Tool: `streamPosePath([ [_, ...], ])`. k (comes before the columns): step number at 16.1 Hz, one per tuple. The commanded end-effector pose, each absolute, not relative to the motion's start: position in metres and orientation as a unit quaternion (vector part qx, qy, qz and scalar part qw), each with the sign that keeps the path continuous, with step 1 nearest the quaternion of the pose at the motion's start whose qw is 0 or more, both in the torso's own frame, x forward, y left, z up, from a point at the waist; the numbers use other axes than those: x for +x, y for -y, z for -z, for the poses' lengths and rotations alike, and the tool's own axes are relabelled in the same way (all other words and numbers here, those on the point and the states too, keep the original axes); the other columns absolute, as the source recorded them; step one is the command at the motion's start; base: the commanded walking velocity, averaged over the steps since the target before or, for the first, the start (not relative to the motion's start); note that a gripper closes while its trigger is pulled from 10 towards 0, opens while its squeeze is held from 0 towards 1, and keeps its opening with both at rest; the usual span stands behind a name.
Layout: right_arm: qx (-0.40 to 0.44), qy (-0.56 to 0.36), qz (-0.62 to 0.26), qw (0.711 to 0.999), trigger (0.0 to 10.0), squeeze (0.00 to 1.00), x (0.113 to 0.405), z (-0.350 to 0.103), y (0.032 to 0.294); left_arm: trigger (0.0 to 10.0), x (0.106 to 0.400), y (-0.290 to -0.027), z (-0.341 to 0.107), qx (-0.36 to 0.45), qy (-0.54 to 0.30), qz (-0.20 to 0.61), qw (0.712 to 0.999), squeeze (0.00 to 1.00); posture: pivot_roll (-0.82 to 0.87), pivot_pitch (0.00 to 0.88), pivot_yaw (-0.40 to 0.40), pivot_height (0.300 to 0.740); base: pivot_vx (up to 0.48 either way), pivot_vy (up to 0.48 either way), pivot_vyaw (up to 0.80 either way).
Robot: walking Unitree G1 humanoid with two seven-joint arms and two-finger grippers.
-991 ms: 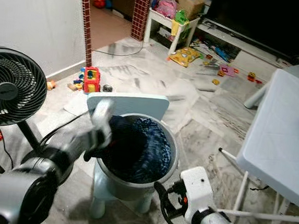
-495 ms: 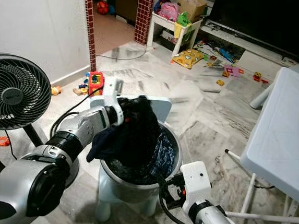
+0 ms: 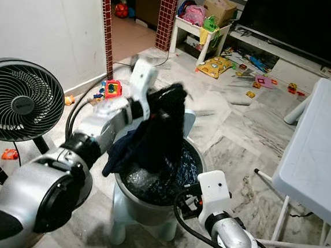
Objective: Hang hanger
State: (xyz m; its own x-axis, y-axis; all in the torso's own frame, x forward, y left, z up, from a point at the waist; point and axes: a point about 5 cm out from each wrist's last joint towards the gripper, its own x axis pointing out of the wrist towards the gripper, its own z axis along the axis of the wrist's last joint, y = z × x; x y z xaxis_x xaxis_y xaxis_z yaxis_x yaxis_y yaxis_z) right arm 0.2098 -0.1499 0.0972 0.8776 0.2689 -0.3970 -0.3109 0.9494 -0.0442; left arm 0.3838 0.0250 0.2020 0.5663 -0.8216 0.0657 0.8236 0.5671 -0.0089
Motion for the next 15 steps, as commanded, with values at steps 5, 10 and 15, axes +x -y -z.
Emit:
streamPosePath([
  [5,-0.054,-0.192,-0.137,0.970,10.0,0.00,0.216,-0.094,0.150,0.0,0.381,-0.014,-0.236,0.103,0.103,0.524,0.839,0.00,-0.01,0.000,-0.065,0.740,0.000,0.000,0.00],
  [10,-0.053,-0.184,-0.132,0.972,10.0,0.00,0.225,-0.090,0.146,0.0,0.382,0.009,-0.314,-0.027,0.189,0.517,0.834,0.00,0.01,0.000,-0.054,0.740,0.000,0.000,0.00],
  [15,-0.051,-0.182,-0.127,0.974,10.0,0.00,0.224,-0.088,0.145,0.0,0.381,0.013,-0.346,-0.114,0.222,0.487,0.837,0.00,0.00,0.000,-0.040,0.740,0.000,0.000,0.00],
])
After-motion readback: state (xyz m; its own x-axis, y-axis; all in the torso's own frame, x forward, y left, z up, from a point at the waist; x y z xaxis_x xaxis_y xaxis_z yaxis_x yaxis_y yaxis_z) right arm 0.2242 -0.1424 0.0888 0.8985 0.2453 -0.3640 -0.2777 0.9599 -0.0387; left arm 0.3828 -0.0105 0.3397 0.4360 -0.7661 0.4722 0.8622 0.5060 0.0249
